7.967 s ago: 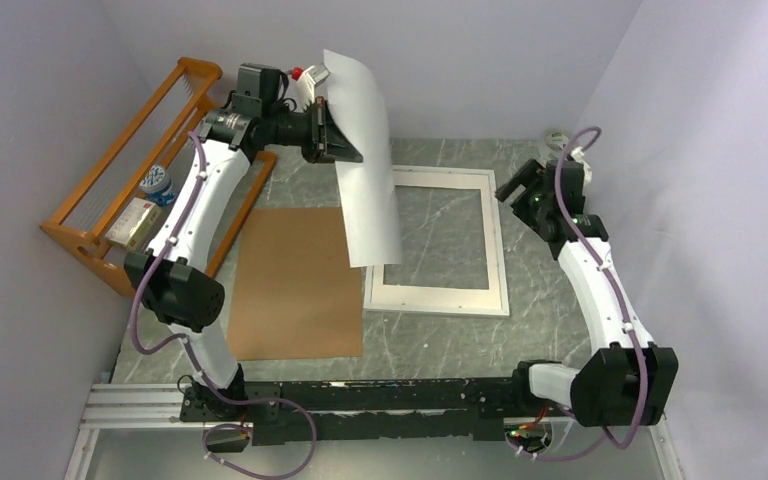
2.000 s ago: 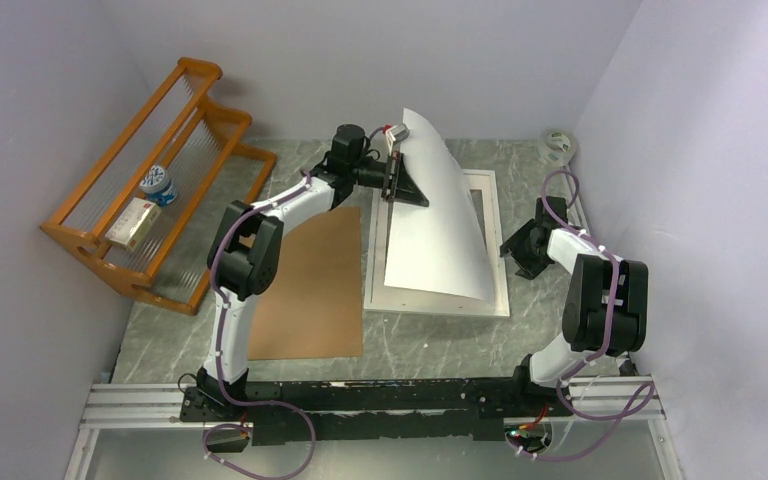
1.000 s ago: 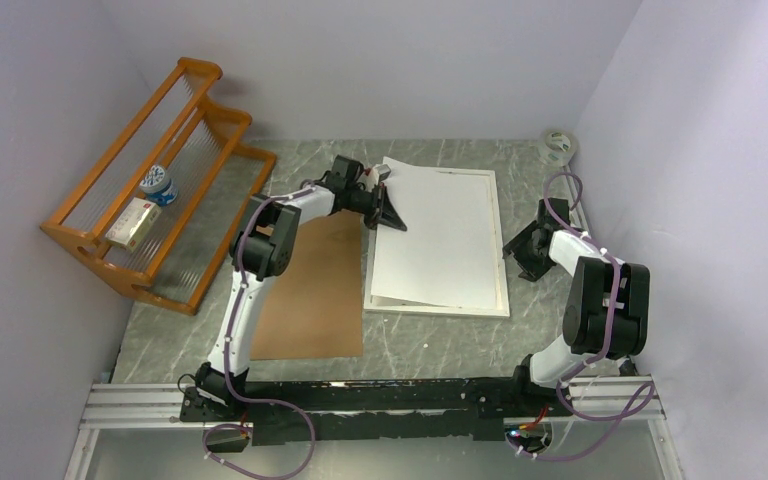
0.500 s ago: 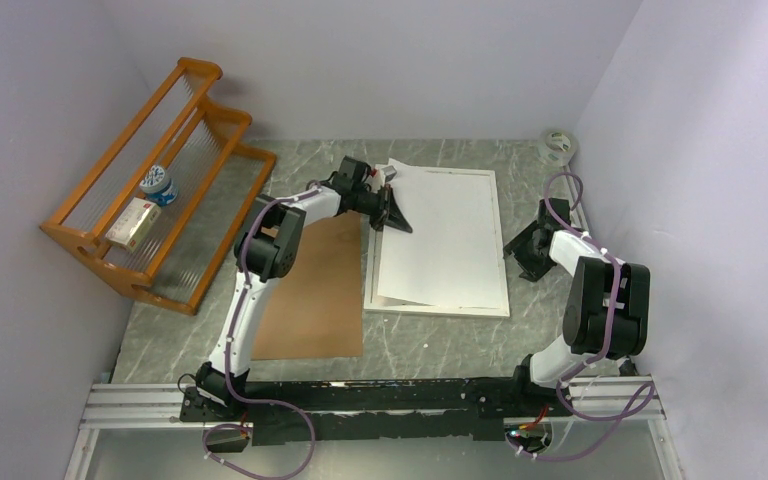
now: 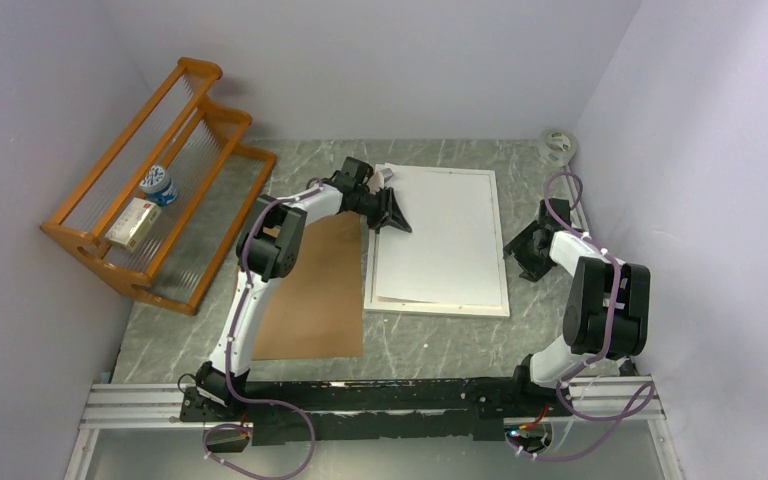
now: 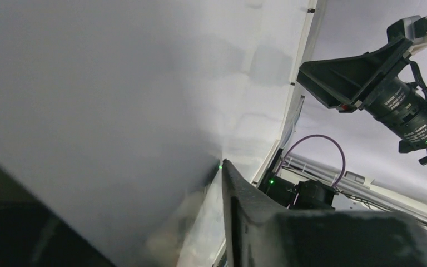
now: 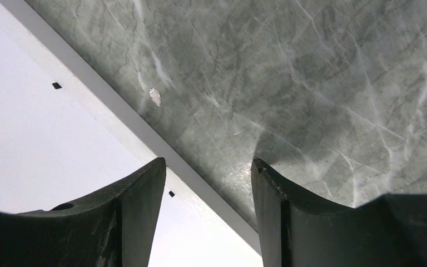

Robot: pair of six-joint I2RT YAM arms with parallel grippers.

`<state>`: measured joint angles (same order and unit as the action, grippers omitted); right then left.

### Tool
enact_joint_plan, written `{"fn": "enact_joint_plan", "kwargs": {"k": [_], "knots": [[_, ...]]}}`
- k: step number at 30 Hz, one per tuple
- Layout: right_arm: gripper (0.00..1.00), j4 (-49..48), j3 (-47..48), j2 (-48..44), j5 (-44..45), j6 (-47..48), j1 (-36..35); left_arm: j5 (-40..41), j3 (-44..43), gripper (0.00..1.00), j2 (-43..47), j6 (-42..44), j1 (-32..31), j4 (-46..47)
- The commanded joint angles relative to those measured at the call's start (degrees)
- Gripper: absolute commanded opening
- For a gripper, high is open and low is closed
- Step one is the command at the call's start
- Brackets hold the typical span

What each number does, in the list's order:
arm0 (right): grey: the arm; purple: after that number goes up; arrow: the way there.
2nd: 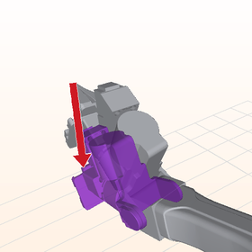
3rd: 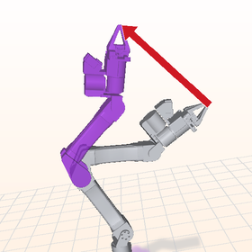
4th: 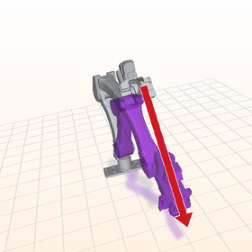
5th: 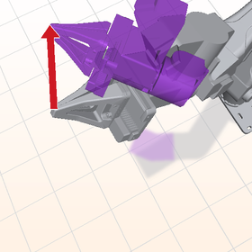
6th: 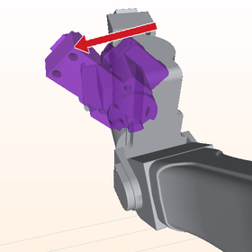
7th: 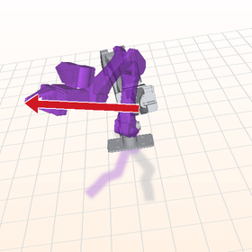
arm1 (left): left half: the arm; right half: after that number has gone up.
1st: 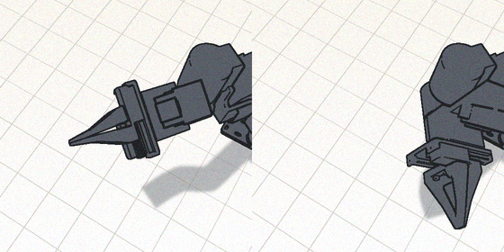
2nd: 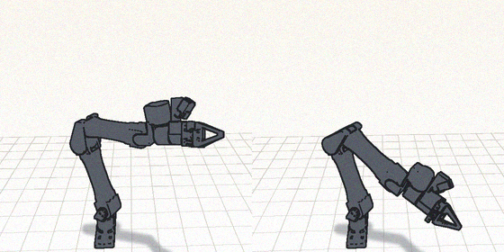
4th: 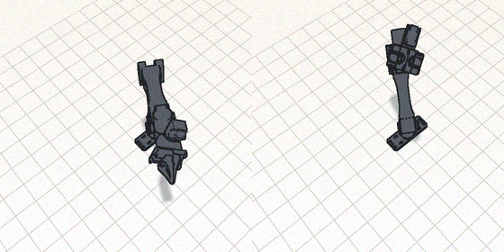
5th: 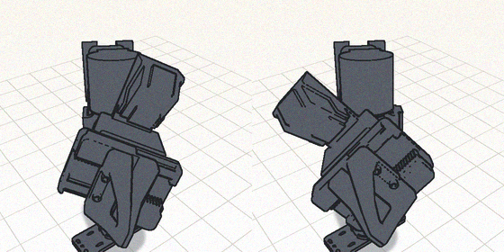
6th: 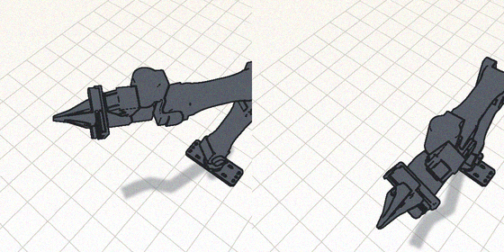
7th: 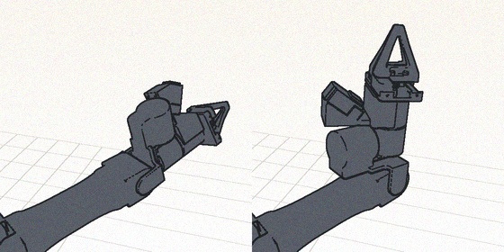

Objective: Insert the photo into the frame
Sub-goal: Turn over the photo from the photo frame.

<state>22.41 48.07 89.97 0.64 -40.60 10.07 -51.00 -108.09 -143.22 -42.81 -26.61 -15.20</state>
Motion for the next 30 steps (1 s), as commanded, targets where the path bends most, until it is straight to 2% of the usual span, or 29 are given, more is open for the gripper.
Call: {"fn": "enact_joint_plan", "kwargs": {"k": [1,5,8,12,14,23,30], "knots": [[0.61,0.19,-0.84,0.15,0.41,1.31,0.31,1.86,-2.17,0.42,1.02,2.19,-0.61,-2.66],[0.61,0.33,-0.75,-0.06,0.66,1.64,0.34,5.42,-2.75,0.66,4.06,3.55,-1.00,-7.64],[0.62,0.52,-1.00,-0.19,0.54,1.76,0.39,8.82,-5.00,0.75,5.54,4.90,-1.54,-13.11],[0.62,0.20,-1.71,-0.58,0.42,1.88,0.56,17.22,-11.64,0.83,4.37,6.91,-2.11,-25.91],[0.62,0.19,-1.76,-0.63,0.41,2.03,0.64,20.75,-13.73,0.93,3.92,7.60,-2.29,-30.51],[0.64,0.01,-1.52,-2.75,2.34,4.46,0.79,32.91,-11.77,0.94,10.53,10.04,-3.01,-36.49],[0.68,-2.53,-0.06,-3.39,-4.14,6.53,0.92,31.40,-7.90,0.94,17.53,12.12,-2.68,-33.04]]}}
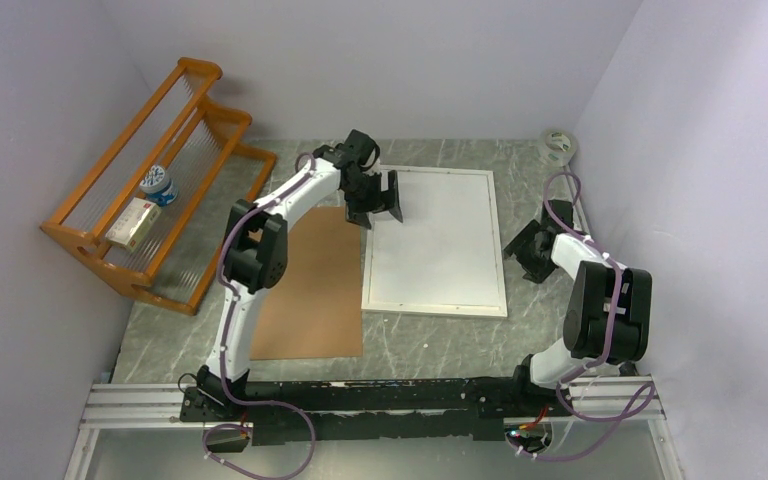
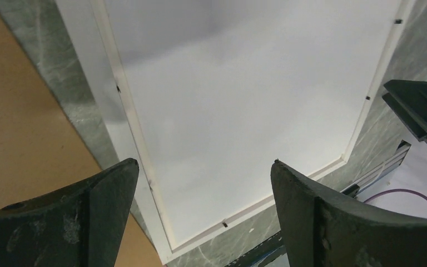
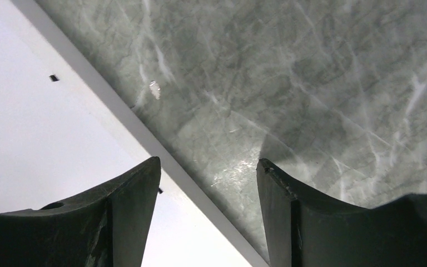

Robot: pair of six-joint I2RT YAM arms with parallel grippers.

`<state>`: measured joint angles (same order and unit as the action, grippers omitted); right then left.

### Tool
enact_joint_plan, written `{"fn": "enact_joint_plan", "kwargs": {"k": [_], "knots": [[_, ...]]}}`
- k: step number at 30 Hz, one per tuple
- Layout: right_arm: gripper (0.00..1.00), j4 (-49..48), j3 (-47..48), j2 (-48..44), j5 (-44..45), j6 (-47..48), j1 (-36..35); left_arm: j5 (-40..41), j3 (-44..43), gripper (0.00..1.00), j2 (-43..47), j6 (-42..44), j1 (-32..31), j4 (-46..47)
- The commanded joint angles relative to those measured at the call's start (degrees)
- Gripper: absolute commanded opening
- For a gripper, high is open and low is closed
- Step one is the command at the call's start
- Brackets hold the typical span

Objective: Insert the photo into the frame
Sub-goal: Turn over the photo from the photo frame, then move the photo frame to the center of the board.

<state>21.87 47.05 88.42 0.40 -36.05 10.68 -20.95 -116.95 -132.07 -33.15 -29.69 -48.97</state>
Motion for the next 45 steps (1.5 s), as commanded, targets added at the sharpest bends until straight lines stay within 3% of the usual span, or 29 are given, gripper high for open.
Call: {"fn": "enact_joint_plan", "kwargs": {"k": [1,5,21,30,36,45], "knots": [[0.68,-2.78,1.02,-1.91,-5.43,2.02,0.31,1.82,1.43,0.94,6.90,2.68,0.52,0.87],[0.69,-4.78,1.14,-1.41,-11.34,1.95,0.30,2.36,3.72,0.94,6.96,2.17,1.98,1.04],[0.67,-6.66,2.22,3.47,-19.96,3.09,0.22,-2.68,6.32,0.94,-0.56,1.82,3.79,1.17],[0.65,-9.44,5.06,6.79,-24.16,2.66,0.14,-17.84,10.16,0.76,0.62,1.11,3.88,11.24],[0.64,-8.78,8.12,8.26,-22.06,2.10,0.13,-15.81,9.70,0.76,1.22,2.15,4.05,9.95],[0.66,-0.61,9.58,-0.68,-6.76,-0.66,-1.15,-5.28,12.08,0.85,8.53,3.86,7.80,5.98]]}}
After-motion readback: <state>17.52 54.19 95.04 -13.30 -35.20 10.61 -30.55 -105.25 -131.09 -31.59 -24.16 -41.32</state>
